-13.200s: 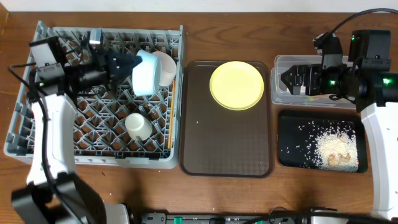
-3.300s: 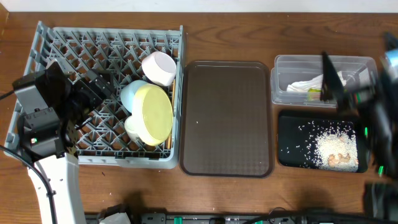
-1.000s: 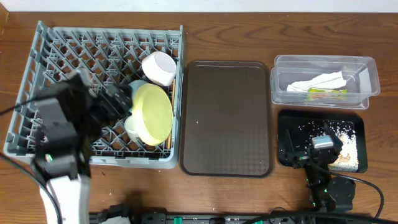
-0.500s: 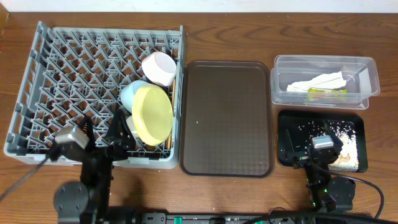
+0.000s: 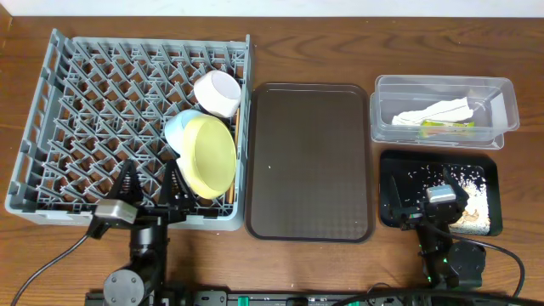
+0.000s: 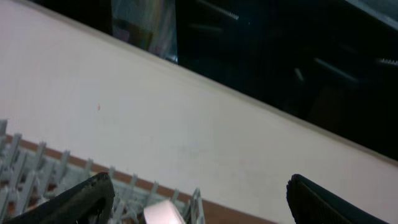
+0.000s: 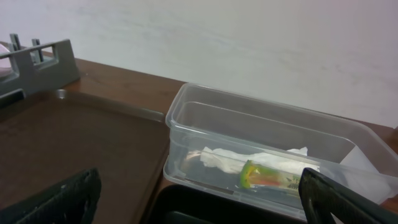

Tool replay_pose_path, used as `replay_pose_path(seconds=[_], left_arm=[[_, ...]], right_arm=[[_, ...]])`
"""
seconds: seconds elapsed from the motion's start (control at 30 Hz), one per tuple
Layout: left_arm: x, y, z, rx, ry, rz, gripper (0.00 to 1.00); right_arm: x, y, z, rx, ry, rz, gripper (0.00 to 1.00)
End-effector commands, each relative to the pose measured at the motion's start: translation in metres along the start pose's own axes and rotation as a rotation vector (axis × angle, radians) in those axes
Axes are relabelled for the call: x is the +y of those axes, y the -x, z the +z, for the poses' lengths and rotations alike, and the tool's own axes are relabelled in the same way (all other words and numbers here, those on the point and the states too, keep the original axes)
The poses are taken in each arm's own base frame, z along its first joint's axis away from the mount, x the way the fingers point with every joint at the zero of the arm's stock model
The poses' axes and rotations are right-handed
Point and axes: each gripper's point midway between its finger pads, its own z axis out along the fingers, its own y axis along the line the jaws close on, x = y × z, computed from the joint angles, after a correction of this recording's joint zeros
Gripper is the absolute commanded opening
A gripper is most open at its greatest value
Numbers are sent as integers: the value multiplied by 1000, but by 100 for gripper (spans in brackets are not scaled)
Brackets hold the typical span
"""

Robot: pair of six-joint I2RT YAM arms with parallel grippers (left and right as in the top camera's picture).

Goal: Sort waste into correct bins and load items into the dishwasher

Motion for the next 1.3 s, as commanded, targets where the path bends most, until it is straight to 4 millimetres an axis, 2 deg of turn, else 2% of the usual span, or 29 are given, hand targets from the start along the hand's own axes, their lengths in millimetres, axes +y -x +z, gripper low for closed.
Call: replay_pose_path(seconds=[0.0, 0.3, 0.43, 0.53, 0.57, 0.77, 1.27], left_arm=[[8, -19, -1, 30, 14, 10, 91], [33, -73, -6, 178, 78, 35, 91], [43, -97, -12, 281, 109, 119, 91], [58, -127, -25, 425, 143, 213, 91], [60, -131, -28, 448, 145, 235, 91], [59, -131, -27, 457, 103, 393, 91], [58, -131, -27, 459, 99, 388, 91]], right_arm=[[-2, -1, 0, 1, -11, 14, 99], [-2, -1, 0, 1, -11, 14, 99], [-2, -1, 0, 1, -11, 14, 99], [-2, -1, 0, 1, -11, 14, 99], [-2, -1, 0, 1, -11, 14, 99], [-2, -1, 0, 1, -11, 14, 99], [-2, -1, 0, 1, -11, 14, 99]])
